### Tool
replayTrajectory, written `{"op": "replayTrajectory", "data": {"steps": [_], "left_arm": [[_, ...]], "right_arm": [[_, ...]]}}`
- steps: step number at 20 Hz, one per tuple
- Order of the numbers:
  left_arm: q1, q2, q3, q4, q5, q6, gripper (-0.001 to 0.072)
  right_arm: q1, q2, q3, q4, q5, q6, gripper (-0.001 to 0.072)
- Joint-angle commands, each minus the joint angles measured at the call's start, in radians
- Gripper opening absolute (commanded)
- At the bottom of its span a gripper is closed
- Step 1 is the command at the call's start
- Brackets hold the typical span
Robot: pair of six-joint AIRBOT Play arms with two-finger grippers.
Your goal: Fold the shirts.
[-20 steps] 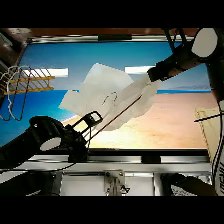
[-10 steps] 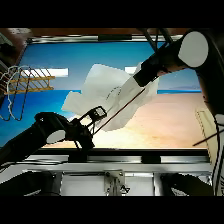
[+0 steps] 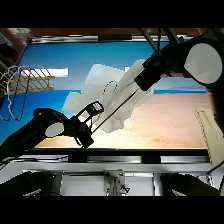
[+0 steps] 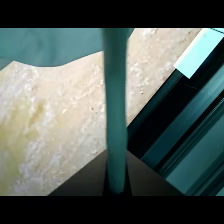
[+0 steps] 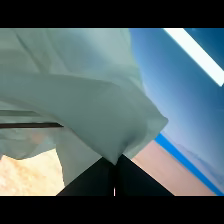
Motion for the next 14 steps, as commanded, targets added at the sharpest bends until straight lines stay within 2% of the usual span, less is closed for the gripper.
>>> {"op": "replayTrajectory", "data": {"steps": [1,5,9,13,14], "left_arm": [[-0.023,0.011,0.003,-0.008,0.049,0.052,0.0046],[-0.016,0.010,0.003,-0.060,0.140,-0.004,0.0046],[0.020,0.008,0.003,-0.135,0.144,0.000,0.0046],[0.024,0.009,0.003,-0.174,0.145,0.001,0.0046],[0.024,0.009,0.003,-0.187,0.146,0.000,0.0045]], "right_arm": [[0.016,-0.024,0.000,0.150,0.008,0.003,0.0050],[0.119,-0.048,0.000,0.090,0.008,0.003,0.0050],[0.163,-0.048,0.000,0.018,0.085,0.008,0.0051],[0.132,-0.049,0.000,-0.005,0.123,0.072,0.0051],[0.127,-0.051,0.000,0.003,0.121,0.084,0.0071]]}}
